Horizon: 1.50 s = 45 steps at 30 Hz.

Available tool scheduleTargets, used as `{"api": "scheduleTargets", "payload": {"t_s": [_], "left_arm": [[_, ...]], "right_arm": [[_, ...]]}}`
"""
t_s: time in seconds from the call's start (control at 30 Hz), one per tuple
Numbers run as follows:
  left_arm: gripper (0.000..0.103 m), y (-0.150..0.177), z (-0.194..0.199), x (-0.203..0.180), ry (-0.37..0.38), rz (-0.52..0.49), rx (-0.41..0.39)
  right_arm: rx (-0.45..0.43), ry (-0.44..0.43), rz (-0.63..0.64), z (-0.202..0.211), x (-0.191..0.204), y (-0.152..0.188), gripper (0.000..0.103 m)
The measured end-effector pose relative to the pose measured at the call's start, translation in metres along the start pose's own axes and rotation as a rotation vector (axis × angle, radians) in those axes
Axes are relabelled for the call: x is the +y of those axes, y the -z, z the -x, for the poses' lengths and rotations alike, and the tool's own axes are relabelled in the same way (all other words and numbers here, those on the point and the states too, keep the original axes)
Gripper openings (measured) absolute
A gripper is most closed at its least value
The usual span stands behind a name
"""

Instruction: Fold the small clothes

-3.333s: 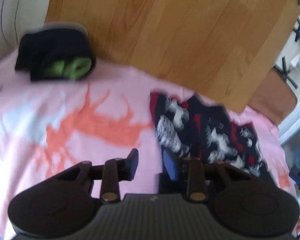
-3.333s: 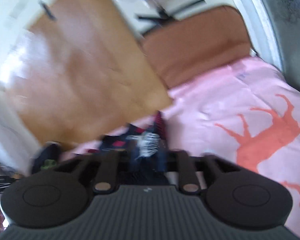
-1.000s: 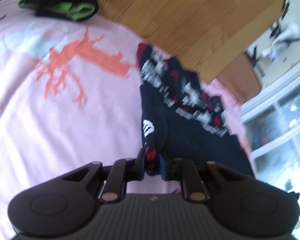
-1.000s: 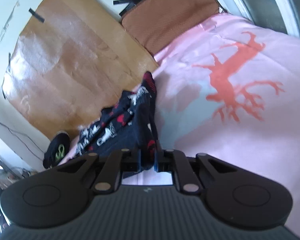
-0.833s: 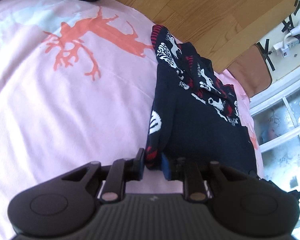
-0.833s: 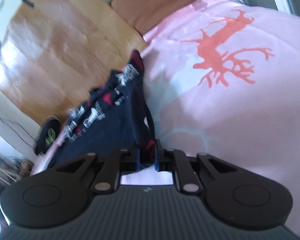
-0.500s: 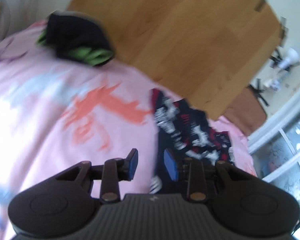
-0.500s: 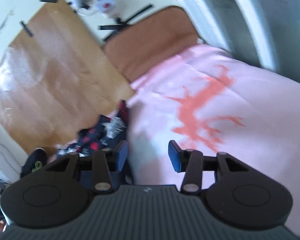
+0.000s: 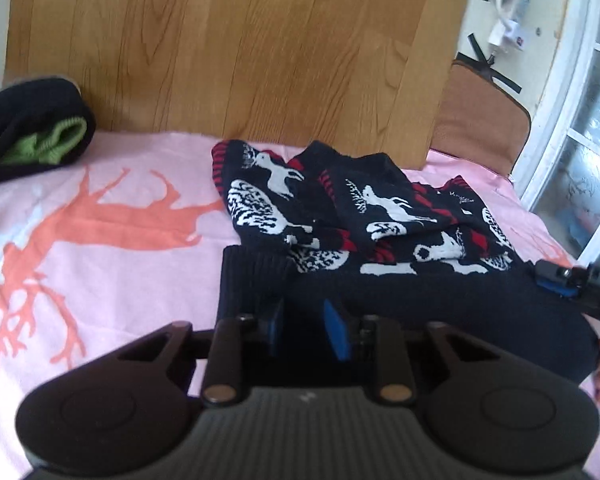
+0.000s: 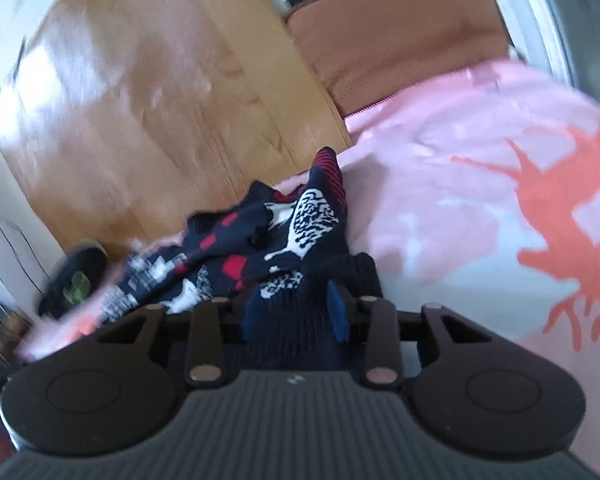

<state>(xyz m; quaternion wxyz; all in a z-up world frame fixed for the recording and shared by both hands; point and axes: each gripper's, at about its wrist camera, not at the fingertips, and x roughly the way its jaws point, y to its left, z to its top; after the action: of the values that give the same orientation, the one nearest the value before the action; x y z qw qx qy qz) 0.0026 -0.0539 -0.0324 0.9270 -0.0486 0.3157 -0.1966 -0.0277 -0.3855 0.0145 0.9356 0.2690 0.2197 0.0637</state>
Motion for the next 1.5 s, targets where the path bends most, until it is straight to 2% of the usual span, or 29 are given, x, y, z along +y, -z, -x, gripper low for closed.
{"api": "scheduleTargets", "payload": {"t_s": [0.17, 0.53, 0.7, 0.83, 0.93, 0.97, 1.0, 1.03, 1.07, 1.13, 1.23, 1.4, 1.5], "left_arm": [[0.03, 0.001, 0.003, -0.003, -0.011, -0.034, -0.006], [0.034, 0.001, 0.004, -0.004, -0.001, -0.034, -0.007], [0.038, 0.001, 0.004, -0.006, 0.003, -0.044, -0.006], [0.038, 0.001, 0.004, -0.006, 0.009, -0.041, -0.006], [0.038, 0.0, 0.004, -0.003, 0.019, -0.031, -0.006], [0.038, 0.0, 0.004, -0.003, 0.02, -0.029, -0.006], [0.038, 0.0, 0.004, -0.003, 0.02, -0.029, -0.005], [0.039, 0.0, 0.004, -0.003, 0.021, -0.03, -0.005], [0.039, 0.0, 0.004, -0.003, 0.023, -0.029, -0.005], [0.042, -0.001, 0.004, -0.003, 0.031, -0.027, -0.004], [0.045, -0.001, 0.003, -0.002, 0.041, -0.03, -0.002], [0.045, -0.001, 0.003, -0.003, 0.043, -0.028, -0.002], [0.047, -0.001, 0.004, -0.003, 0.046, -0.028, -0.002]], "right_arm": [[-0.013, -0.032, -0.069, 0.0, -0.002, 0.001, 0.04], [-0.027, 0.009, -0.004, 0.002, 0.007, 0.001, 0.042], [-0.039, 0.031, 0.098, -0.001, 0.027, -0.027, 0.045], [0.052, 0.109, 0.219, -0.041, 0.044, -0.052, 0.05], [0.163, 0.148, 0.231, -0.081, 0.042, -0.058, 0.05], [0.192, 0.145, 0.222, -0.09, 0.038, -0.057, 0.045], [0.209, 0.155, 0.218, -0.097, 0.034, -0.057, 0.031], [0.198, 0.165, 0.22, -0.097, 0.03, -0.058, 0.014], [0.18, 0.168, 0.199, -0.094, 0.027, -0.059, 0.013], [0.122, 0.216, 0.147, -0.084, 0.015, -0.061, 0.013], [0.114, 0.233, 0.11, -0.084, 0.005, -0.055, 0.014], [0.107, 0.234, 0.142, -0.085, 0.012, -0.057, 0.025], [0.01, 0.235, 0.122, -0.069, 0.017, -0.063, 0.027]]}}
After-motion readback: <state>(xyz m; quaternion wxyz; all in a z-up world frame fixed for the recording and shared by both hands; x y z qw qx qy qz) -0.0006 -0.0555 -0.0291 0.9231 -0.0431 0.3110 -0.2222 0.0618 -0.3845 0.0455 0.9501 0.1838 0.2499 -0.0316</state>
